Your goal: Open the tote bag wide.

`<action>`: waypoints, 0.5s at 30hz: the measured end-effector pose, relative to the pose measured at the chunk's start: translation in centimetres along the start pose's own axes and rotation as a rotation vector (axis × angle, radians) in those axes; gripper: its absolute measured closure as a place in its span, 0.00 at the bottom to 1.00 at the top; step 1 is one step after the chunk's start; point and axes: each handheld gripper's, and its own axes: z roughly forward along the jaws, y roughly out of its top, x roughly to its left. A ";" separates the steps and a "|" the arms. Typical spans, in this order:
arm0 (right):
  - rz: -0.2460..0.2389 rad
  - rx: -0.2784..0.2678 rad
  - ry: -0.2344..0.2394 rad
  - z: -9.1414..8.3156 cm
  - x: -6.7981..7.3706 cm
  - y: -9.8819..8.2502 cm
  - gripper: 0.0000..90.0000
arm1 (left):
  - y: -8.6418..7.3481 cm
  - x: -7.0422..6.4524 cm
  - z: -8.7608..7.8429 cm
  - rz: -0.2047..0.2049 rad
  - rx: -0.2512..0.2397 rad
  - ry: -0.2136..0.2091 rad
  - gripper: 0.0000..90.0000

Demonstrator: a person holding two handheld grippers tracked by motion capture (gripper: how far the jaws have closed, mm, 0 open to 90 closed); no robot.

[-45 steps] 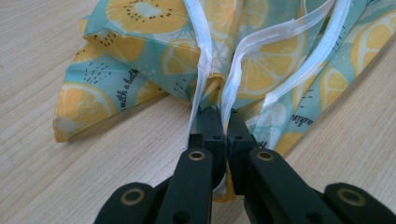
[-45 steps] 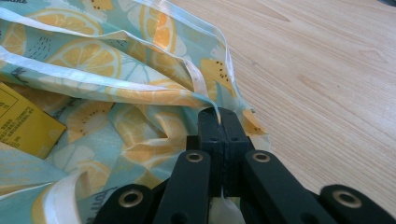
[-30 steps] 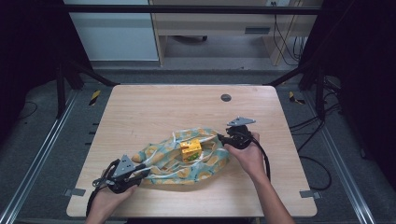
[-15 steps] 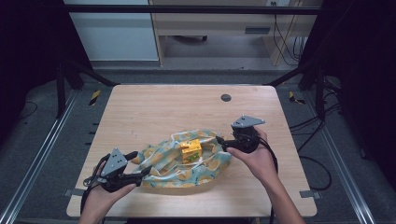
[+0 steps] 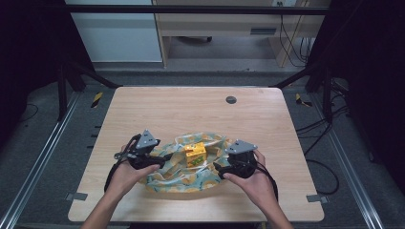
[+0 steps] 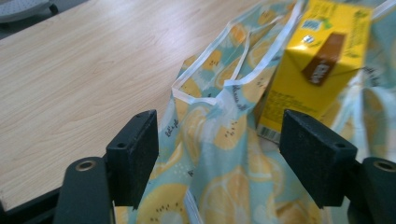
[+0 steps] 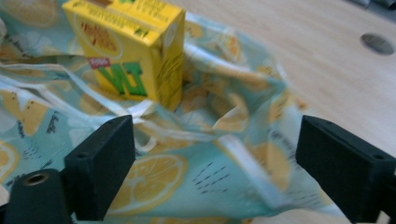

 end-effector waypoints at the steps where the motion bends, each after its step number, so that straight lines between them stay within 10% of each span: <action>1: 0.003 0.011 0.014 0.1 0.1 -0.4 0.11 | 0.1 0.1 0.4 -0.004 0.007 -0.007 0.34; 8: 0.022 0.041 0.087 0.7 0.7 -2.1 0.12 | -0.4 0.2 1.9 0.015 0.064 -0.029 0.55; 15: -0.020 0.072 0.105 0.8 1.1 -3.6 0.51 | -0.8 -0.1 2.4 0.030 0.105 -0.020 0.88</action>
